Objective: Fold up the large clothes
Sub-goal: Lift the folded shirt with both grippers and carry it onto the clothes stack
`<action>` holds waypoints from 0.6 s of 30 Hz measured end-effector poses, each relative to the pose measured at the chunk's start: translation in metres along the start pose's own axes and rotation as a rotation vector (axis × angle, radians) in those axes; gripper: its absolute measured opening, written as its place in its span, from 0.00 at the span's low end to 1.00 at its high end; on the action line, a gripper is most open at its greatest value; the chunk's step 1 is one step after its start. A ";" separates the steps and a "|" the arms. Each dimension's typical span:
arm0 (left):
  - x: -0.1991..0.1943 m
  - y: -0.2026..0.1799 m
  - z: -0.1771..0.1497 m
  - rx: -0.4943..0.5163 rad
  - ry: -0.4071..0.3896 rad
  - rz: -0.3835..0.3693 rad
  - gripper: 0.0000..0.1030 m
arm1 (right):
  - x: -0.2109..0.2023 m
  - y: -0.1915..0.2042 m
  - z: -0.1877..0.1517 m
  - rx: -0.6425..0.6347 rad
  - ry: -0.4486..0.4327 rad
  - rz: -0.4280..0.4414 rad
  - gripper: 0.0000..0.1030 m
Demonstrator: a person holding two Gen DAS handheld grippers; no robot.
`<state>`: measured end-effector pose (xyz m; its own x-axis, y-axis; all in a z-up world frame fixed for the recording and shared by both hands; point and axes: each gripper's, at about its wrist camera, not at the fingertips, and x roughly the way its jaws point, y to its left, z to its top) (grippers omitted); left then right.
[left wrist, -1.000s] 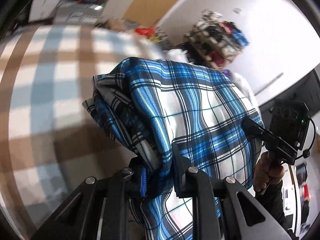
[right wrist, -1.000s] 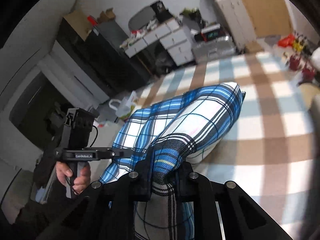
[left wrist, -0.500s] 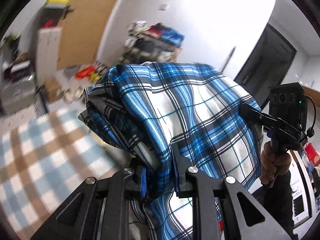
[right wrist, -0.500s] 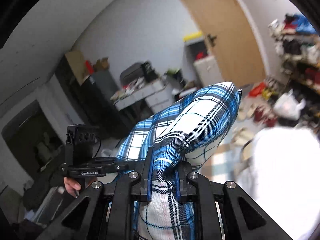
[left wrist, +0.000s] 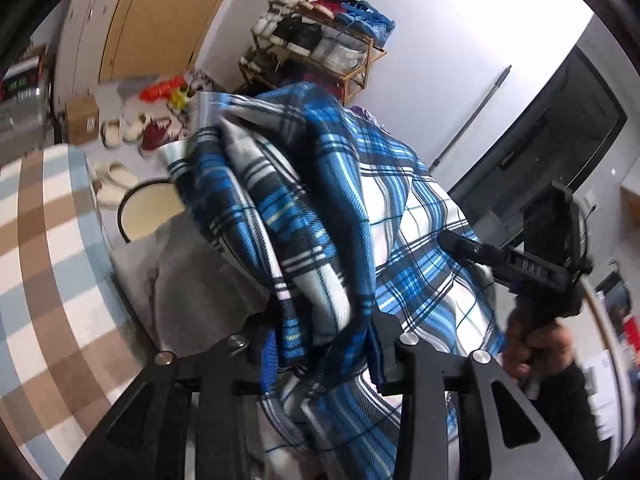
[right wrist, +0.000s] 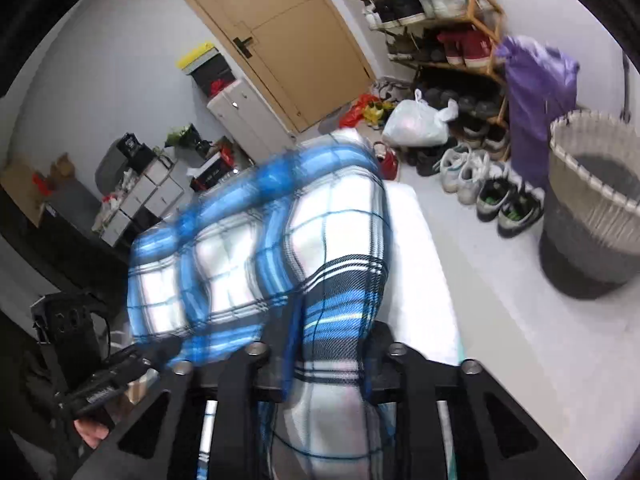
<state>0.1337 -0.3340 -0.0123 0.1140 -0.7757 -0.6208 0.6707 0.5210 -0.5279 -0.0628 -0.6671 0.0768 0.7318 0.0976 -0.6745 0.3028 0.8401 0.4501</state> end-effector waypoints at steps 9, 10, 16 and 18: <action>-0.079 -0.070 0.036 0.249 -0.182 0.146 0.56 | -0.090 0.073 -0.027 -0.294 -0.246 -0.093 0.58; -0.068 -0.090 0.041 0.304 -0.169 0.164 0.56 | -0.093 0.081 -0.035 -0.334 -0.246 -0.068 0.58; 0.034 -0.086 0.035 0.317 0.102 0.322 0.55 | -0.041 0.100 -0.081 -0.417 -0.074 -0.175 0.51; 0.038 -0.065 0.033 0.251 0.098 0.306 0.56 | -0.027 0.093 -0.091 -0.425 -0.068 -0.206 0.51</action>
<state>0.1190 -0.4087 0.0177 0.2735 -0.5545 -0.7859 0.7760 0.6100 -0.1603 -0.1103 -0.5431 0.0836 0.7254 -0.1170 -0.6783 0.1794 0.9835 0.0222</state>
